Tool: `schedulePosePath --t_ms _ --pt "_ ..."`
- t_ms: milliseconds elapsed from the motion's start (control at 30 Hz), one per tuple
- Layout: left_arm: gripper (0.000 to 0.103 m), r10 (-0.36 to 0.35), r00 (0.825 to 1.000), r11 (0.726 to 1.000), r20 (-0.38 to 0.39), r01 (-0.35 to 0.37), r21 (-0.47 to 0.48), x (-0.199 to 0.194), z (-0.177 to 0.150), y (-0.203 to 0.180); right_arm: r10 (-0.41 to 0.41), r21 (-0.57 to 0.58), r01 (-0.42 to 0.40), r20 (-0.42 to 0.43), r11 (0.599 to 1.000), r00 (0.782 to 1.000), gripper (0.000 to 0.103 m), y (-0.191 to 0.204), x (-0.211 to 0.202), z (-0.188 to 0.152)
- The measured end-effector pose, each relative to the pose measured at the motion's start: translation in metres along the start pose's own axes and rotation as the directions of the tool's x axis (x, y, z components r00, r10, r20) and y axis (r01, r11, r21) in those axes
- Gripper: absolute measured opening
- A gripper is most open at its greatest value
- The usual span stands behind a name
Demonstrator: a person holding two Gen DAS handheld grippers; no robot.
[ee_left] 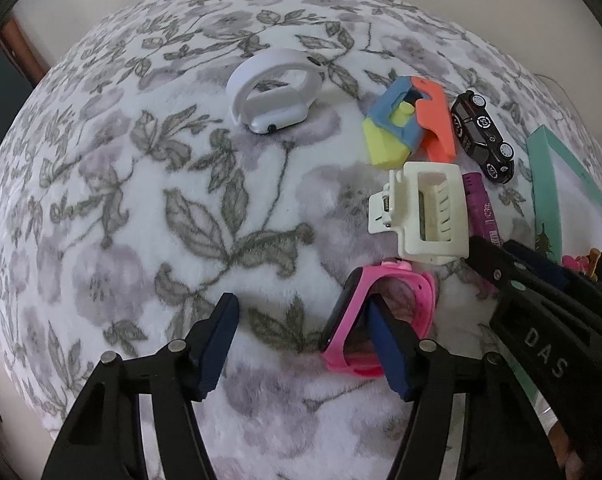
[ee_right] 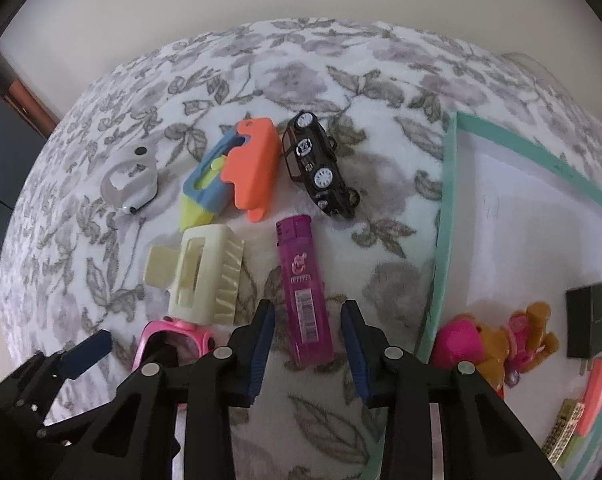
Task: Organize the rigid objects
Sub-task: 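Grasp the pink watch strap with the left tool while the right tool grasps the purple lighter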
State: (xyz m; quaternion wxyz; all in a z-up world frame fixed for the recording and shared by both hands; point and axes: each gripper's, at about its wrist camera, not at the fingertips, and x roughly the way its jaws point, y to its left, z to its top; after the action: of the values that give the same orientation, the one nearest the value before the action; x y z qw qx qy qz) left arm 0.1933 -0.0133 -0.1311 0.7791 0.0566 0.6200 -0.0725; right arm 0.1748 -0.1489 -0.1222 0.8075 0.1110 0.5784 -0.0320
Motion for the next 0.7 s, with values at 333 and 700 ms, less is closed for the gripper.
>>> schedulePosePath --t_ms 333,700 --pt "0.049 -0.006 1.000 0.999 0.022 0.006 0.032 -0.004 0.010 -0.009 -0.043 -0.049 0.044 0.016 0.998 0.999 0.026 0.007 0.003 0.003" --pt "0.020 -0.014 0.999 0.996 0.046 0.010 0.090 -0.006 0.007 -0.029 -0.017 -0.027 0.017 0.003 0.999 1.000 0.022 0.001 -0.002 -0.006"
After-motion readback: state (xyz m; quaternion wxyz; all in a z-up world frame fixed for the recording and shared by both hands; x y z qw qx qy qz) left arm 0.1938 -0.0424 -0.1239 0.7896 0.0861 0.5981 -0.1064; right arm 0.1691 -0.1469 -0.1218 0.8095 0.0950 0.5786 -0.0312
